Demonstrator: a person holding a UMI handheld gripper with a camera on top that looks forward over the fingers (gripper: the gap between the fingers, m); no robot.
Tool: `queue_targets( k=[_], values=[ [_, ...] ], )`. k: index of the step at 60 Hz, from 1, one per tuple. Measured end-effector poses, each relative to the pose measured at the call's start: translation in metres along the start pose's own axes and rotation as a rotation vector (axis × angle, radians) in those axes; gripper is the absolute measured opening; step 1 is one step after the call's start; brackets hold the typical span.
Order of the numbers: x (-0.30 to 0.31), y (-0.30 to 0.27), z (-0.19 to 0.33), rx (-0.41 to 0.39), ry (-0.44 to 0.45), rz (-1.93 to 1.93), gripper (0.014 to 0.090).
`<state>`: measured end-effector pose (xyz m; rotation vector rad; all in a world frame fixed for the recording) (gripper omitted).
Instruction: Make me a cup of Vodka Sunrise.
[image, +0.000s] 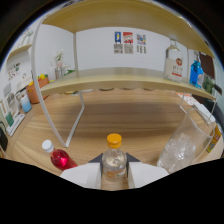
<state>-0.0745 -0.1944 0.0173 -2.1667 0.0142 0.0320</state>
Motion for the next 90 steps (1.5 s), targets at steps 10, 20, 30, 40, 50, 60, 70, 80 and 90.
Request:
queue_targets(
  k=[10,20,30,40,50,60,70,80,90],
  values=[
    [-0.002,0.003,-0.003,0.013,0.005,-0.027,0.0366],
    [-0.003,0.011,-0.004,-0.023,-0.014,-0.026,0.0401],
    [-0.002,0.005,-0.025,-0.042,-0.044,-0.036,0.0808],
    [-0.001,-0.029,-0.078,0.050,-0.068,-0.042,0.0857],
    [0.013,-0.045,-0.131,0.112,-0.079,0.004,0.0859],
    [0.049,-0.033,-0.169,0.119,-0.035,0.034,0.0863],
    [0.097,-0.036,-0.193,0.107,0.027,0.038,0.0857],
    [0.136,-0.114,-0.214,0.218,0.049,0.054,0.0856],
    [0.165,-0.218,-0.216,0.358,0.054,0.058,0.0858]
  ],
)
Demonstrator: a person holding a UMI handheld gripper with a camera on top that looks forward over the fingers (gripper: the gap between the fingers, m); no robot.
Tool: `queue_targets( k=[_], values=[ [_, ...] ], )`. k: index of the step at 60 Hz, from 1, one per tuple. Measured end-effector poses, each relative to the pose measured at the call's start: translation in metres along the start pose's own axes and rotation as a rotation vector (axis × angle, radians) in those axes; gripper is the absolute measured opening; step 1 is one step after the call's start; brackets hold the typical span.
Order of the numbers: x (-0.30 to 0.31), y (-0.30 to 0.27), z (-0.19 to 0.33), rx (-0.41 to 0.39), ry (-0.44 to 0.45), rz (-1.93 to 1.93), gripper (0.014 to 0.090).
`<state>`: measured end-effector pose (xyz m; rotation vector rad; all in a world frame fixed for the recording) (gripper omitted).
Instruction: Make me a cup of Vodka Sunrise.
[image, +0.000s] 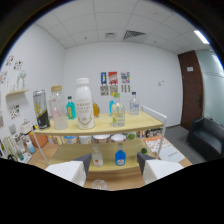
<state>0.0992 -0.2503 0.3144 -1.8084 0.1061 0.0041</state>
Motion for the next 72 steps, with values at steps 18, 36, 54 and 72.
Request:
queue_targets(
  k=[18,36,54,72],
  values=[
    [0.012,-0.096,0.091,0.106,-0.018,-0.043,0.0823],
    [0.009,-0.090,0.134,0.043,-0.036,-0.058,0.0413],
    [0.010,-0.089,0.131,0.023,-0.053,-0.050,0.0355],
    [0.015,-0.117,0.066,0.108,-0.086,-0.032,0.0353]
  ],
)
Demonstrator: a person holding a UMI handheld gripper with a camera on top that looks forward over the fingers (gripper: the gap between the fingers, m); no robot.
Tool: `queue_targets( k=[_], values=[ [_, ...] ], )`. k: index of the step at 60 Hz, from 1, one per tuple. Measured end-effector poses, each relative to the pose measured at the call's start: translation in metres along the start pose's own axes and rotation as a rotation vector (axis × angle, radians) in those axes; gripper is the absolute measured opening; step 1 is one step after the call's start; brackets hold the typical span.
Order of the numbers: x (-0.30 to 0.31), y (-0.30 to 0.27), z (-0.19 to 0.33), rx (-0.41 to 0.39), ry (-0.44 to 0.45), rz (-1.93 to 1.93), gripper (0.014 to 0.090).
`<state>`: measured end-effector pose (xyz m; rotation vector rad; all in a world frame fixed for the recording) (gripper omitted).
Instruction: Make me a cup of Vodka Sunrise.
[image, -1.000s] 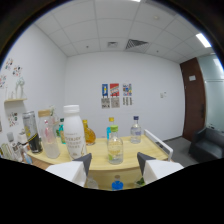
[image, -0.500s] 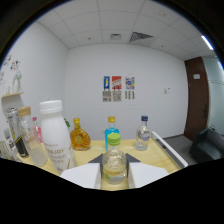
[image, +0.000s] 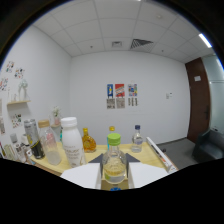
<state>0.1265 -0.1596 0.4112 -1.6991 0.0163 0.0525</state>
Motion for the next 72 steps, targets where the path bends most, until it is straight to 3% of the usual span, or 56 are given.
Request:
queue_targets(
  k=[9,22,34,54,72],
  values=[
    [-0.005,0.040,-0.034,-0.025,-0.022,-0.009,0.0351],
    [-0.007,0.174,-0.043,-0.173,-0.010,0.041,0.0351],
    [0.001,0.253,-0.031,-0.281,0.022,0.011,0.0351],
    [0.013,0.244,-0.013,-0.281,0.068,-0.818,0.0348],
    [-0.003,0.223,0.001,-0.176,0.018,-1.661,0.0349]
  ],
)
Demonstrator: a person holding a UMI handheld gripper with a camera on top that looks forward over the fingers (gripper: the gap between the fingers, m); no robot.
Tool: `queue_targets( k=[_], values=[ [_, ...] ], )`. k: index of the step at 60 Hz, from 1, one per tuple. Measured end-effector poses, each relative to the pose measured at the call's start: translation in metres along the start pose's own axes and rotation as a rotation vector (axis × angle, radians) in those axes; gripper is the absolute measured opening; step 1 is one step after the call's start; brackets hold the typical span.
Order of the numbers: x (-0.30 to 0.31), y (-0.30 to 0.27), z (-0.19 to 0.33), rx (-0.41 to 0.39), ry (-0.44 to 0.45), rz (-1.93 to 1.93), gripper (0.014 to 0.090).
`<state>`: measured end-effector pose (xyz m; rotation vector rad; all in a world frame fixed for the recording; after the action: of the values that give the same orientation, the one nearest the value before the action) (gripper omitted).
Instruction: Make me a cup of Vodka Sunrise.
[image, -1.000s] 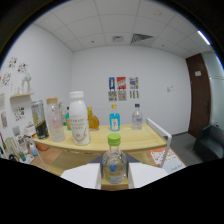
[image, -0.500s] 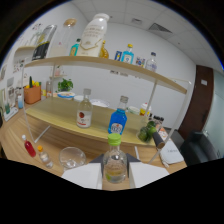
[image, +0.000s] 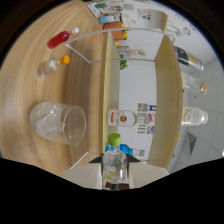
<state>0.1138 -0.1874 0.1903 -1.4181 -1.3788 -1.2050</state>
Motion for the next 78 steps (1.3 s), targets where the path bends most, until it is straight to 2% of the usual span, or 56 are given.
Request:
queue_targets(
  k=[10,19,35,44,51,64,78],
  values=[
    [0.006,-0.005,0.001,0.004,0.033,-0.279,0.0350],
    [0.003,-0.008,-0.001,0.010,0.028,-0.459,0.0349],
    [0.011,-0.013,-0.009,0.006,0.030,-0.358,0.0351],
    [0.029,-0.011,-0.019,0.015,0.029,-0.005,0.0352],
    [0.047,-0.006,-0.028,0.035,0.035,0.423,0.0354],
    [0.047,0.008,-0.032,0.153,0.000,1.179,0.0356],
    [-0.038,0.030,0.005,0.068,-0.130,1.534,0.0355]
  ],
)
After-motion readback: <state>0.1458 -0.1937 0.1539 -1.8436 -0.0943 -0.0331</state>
